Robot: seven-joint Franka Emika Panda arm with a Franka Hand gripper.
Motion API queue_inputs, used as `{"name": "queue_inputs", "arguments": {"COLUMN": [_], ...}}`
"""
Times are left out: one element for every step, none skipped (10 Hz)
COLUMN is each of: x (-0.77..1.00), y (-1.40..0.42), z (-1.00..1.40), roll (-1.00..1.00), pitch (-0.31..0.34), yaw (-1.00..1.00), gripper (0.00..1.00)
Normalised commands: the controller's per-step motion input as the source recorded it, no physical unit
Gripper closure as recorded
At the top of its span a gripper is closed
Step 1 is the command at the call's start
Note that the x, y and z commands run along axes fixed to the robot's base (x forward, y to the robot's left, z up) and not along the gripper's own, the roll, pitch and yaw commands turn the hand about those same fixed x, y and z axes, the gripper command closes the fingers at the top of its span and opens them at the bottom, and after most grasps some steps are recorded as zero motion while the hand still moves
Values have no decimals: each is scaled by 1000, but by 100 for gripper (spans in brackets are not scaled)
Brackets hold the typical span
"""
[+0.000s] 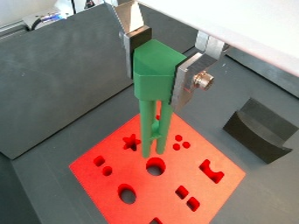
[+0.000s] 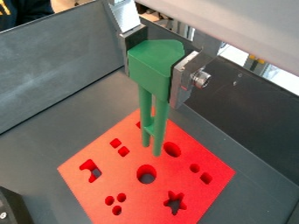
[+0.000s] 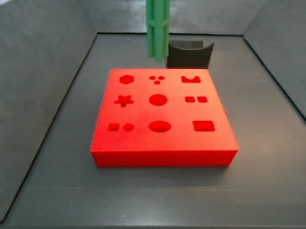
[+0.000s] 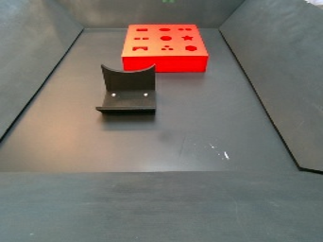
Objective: Insert the 3 prong object.
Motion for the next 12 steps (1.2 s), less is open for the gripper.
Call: {"name": "queue_inputs", "arguments": {"x": [169,237,323,226,163,143,123,74,0,-77,-46,0], "y": [134,237,434,429,369,334,343,440,440,397,277,177], "z": [-183,-226,-243,-397,-469,-486,-483,-451,-403,-280,-134,-109], "roll": [79,106,0,57,89,91,107,131,116,0,-70,-111], "pitch": [0,-6,0,-13,-56,-90,-97,-84,-60,-29,-37,-79], "yaw": [0,0,0,0,0,0,0,0,-3,-269,-320,-314], "gripper": [100,100,100,100,100,100,100,100,100,100,100,100]}}
